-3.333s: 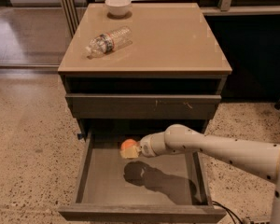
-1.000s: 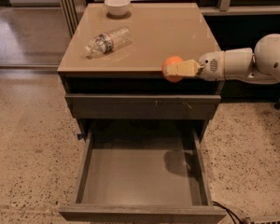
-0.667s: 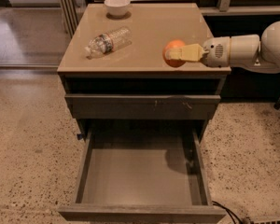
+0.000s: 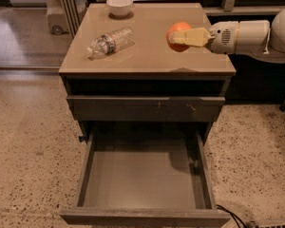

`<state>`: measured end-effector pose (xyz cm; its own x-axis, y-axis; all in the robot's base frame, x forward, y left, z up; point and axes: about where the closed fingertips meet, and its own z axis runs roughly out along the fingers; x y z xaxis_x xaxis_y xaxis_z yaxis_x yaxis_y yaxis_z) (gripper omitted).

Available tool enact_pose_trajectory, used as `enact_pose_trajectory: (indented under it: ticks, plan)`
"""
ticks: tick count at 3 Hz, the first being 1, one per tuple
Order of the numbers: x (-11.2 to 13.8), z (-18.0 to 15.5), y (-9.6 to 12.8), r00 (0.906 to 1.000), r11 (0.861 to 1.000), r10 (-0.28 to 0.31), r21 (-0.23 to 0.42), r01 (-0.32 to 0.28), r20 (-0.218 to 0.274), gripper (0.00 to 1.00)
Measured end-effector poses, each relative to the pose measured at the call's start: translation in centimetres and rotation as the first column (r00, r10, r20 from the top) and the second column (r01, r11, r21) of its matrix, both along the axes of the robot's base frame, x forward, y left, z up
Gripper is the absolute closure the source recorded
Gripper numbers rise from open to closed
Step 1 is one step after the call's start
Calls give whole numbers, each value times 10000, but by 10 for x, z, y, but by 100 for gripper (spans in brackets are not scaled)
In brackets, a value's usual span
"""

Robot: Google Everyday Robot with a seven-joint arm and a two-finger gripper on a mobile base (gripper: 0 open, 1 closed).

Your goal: Pick orange from middle drawer and place on counter

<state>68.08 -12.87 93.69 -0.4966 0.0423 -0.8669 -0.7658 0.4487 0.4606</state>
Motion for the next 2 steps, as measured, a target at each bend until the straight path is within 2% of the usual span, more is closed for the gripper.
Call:
enact_pose_trajectory:
  ticks: [1,2]
  plan:
    - [32,-6,4,9986,9989,-410,-208,418,332,100]
    - [68,-19,25,9954,9970,-556,-491,595,777,100]
